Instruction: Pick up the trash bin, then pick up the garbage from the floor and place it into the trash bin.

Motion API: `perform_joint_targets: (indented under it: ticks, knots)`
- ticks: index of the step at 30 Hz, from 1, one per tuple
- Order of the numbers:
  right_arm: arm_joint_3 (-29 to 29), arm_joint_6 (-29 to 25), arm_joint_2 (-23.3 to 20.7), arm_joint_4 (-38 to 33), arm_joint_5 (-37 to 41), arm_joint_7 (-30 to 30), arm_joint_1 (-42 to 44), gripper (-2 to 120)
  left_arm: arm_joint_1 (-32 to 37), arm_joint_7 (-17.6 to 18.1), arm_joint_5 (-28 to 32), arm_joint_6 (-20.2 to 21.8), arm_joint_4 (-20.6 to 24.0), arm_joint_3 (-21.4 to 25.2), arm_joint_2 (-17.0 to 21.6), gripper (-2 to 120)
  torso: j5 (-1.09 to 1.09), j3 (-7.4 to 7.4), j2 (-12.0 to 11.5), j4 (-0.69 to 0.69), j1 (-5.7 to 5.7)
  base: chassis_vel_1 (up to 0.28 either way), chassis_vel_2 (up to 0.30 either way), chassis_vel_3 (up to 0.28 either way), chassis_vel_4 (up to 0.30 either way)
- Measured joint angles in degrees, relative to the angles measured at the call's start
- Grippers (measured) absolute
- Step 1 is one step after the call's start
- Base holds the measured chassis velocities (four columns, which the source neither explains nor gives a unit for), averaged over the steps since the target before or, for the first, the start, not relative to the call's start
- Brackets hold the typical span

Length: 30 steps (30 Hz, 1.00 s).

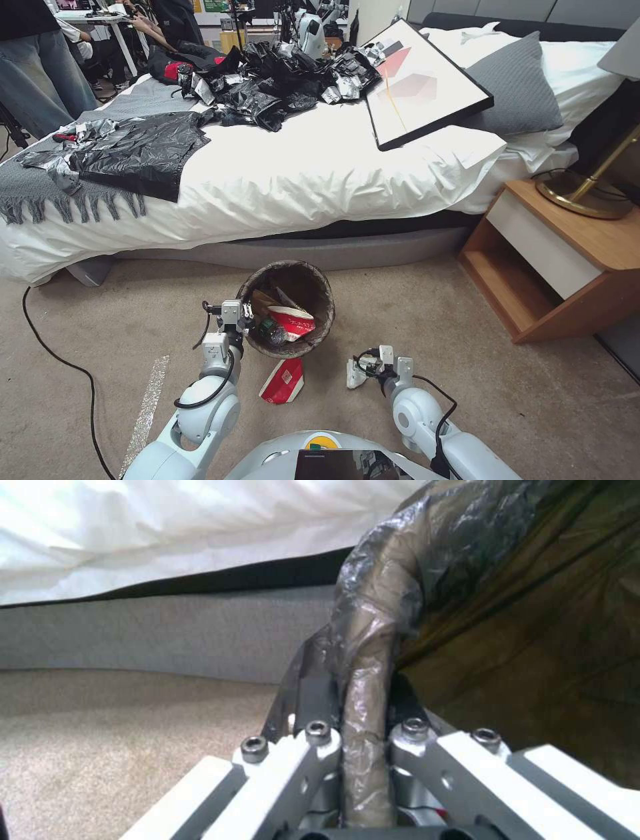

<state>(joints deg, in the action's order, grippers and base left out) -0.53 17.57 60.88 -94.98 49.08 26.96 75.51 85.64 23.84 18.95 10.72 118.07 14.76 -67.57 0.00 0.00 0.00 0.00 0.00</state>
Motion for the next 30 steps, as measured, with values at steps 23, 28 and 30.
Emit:
perform_joint_targets:
  ticks: [23,28,30]
  knots:
    - [3.1,2.8,4.5,5.0,3.8,2.9,-4.6,100,-0.4,0.1,0.0,0.0,-0.1,-0.5,-0.1,2,0.0,0.0,0.0,0.0,0.0,0.0,0.0,0.0,0.0]
    - [3.7,3.5,5.3,6.7,3.9,4.3,-6.1,100,-0.4,0.1,0.1,0.0,-0.1,-0.4,0.0,2,0.0,0.0,0.0,0.0,0.0,0.0,0.0,0.0,0.0]
    - [3.7,3.6,5.4,6.9,4.0,4.5,-6.3,100,-0.4,0.1,0.1,0.0,0.0,-0.4,0.0,2,0.0,0.0,0.0,0.0,0.0,0.0,0.0,0.0,0.0]
